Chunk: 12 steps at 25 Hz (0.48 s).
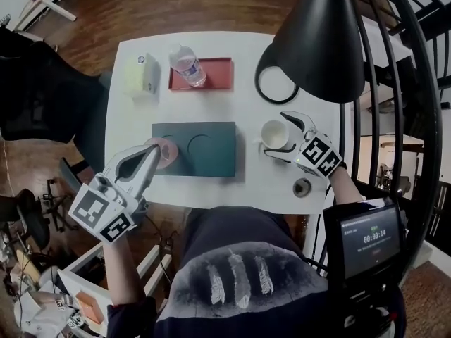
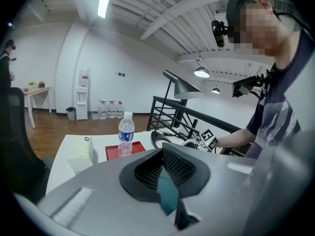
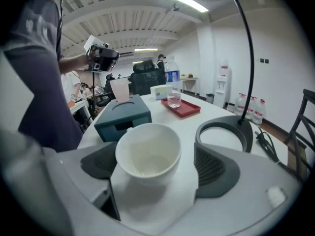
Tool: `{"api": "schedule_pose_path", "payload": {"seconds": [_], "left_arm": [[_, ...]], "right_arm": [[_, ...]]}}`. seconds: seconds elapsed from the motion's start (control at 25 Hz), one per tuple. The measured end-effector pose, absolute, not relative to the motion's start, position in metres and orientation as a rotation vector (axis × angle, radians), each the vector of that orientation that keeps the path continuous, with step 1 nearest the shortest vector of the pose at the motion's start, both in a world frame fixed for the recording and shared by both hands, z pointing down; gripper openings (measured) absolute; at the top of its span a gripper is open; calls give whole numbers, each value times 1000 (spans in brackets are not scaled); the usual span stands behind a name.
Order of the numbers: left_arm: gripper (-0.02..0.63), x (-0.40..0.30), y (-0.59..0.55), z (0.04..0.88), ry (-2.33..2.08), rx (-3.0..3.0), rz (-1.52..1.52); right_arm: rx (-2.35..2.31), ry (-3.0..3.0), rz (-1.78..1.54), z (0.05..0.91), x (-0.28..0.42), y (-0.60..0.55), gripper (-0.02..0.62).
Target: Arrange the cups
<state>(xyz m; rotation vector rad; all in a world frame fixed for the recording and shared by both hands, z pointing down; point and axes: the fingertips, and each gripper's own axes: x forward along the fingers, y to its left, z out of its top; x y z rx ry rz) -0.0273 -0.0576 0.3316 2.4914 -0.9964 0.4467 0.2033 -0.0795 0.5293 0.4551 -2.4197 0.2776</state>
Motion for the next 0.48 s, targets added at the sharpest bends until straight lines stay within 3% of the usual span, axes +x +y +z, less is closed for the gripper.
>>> {"api": "schedule_pose_path", "payload": {"seconds": [0.28, 0.4, 0.48], "left_arm": [[15, -29, -56, 345, -982, 2477, 478], [15, -28, -58, 348, -988, 2484, 487], [15, -27, -59, 350, -991, 2491, 493]], "right_arm": [[370, -2423, 242, 544, 193, -72, 494], [363, -2442, 208, 545, 190, -70, 420], [369, -2456, 199, 544, 189, -74, 417]]}}
